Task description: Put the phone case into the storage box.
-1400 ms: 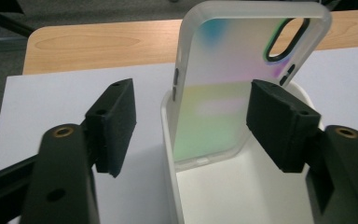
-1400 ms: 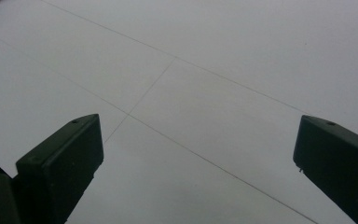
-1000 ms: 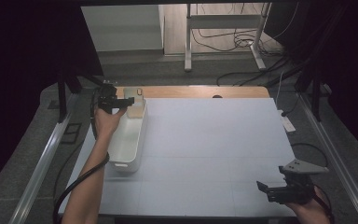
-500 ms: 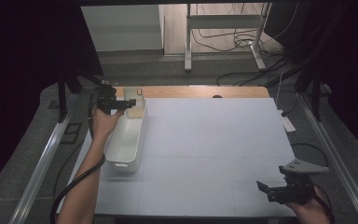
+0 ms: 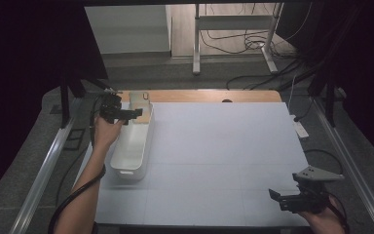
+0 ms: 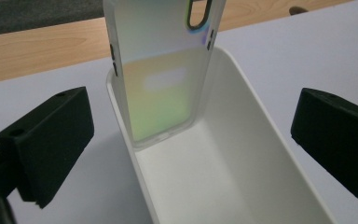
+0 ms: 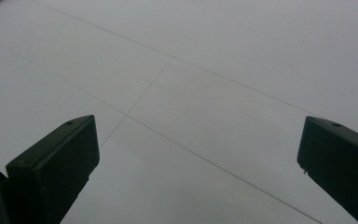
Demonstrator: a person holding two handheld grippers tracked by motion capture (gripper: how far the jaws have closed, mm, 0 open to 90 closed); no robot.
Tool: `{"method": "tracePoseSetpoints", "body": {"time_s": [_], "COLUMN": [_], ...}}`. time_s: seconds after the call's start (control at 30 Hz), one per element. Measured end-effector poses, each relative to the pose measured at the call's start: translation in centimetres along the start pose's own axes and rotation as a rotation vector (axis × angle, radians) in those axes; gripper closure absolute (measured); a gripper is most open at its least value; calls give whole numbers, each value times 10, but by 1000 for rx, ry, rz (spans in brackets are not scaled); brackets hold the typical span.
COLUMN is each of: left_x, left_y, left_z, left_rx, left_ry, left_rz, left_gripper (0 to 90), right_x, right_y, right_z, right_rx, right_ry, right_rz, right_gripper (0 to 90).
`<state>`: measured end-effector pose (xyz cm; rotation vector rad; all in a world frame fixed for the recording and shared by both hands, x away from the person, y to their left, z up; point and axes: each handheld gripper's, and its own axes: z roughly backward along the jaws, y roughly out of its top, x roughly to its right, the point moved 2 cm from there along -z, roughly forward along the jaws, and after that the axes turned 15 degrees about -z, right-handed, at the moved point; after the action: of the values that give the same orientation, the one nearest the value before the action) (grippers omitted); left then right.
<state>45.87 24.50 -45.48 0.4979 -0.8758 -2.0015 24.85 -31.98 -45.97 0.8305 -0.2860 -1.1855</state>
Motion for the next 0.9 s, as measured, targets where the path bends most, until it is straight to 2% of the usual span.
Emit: {"method": "tracePoseSetpoints", "body": {"time_s": [0.17,0.43,0.6,0.73,0.9], "left_x": [4,13,19,24,27], "left_y": [-4,-8,-11,-13,-16], "left_z": [4,10,13,18,23], "left_rx": [14,25,29,56,71], "left_ry": [-10,-17,-38,-57,-54], "left_rz": [-6,-40,-53,-49,-53], "left_gripper": [0,0,0,1,0], "right_x": [0,0,-1,-1,-1], "right_y": [0,0,0,0,0], "right_z": [0,0,0,0,0], "right_rx": [-1,3,2,3,5], "right_ry": [-3,-6,-7,-9,-11], "right_rz": [5,5,4,7,11], "right_gripper": [0,0,0,0,0]}}
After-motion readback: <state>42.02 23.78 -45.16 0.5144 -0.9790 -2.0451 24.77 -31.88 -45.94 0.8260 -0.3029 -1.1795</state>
